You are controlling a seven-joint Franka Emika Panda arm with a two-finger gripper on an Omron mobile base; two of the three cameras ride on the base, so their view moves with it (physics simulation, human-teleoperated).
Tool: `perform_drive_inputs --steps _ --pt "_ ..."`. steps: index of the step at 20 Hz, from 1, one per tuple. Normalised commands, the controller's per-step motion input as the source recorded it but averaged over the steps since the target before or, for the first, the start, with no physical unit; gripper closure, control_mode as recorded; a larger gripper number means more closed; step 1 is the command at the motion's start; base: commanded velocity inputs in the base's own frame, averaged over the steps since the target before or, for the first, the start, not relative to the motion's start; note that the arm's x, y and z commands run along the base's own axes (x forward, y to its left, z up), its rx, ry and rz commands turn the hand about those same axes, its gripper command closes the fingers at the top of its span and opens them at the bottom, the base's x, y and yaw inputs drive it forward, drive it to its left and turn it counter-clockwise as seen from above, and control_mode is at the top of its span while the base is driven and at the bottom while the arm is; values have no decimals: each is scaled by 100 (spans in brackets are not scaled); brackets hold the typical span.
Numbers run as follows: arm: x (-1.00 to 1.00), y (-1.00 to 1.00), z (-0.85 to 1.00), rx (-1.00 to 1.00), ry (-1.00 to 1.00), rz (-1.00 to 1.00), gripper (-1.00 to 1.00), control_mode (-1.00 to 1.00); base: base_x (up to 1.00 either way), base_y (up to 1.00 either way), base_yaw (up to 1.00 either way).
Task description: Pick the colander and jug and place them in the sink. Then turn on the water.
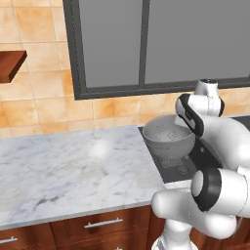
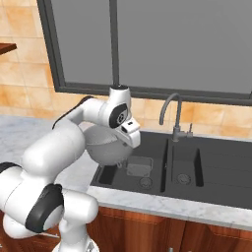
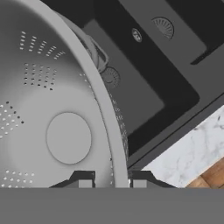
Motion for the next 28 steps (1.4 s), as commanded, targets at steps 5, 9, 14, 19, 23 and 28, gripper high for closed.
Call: perform_drive_inputs --steps 5,9,14,19,23,28 --pt "28 -6 -20 -1 10 -9 100 -100 0 0 0" --pt "14 -8 -16 -1 7 -6 100 -100 0 0 0" --pt "20 -28 -26 0 0 -4 100 -100 0 0 0" --pt "13 -14 -28 0 -1 0 100 -100 0 0 0" --pt "17 -4 -39 3 -13 0 100 -100 0 0 0" --pt "29 -16 -27 2 -11 0 100 -100 0 0 0"
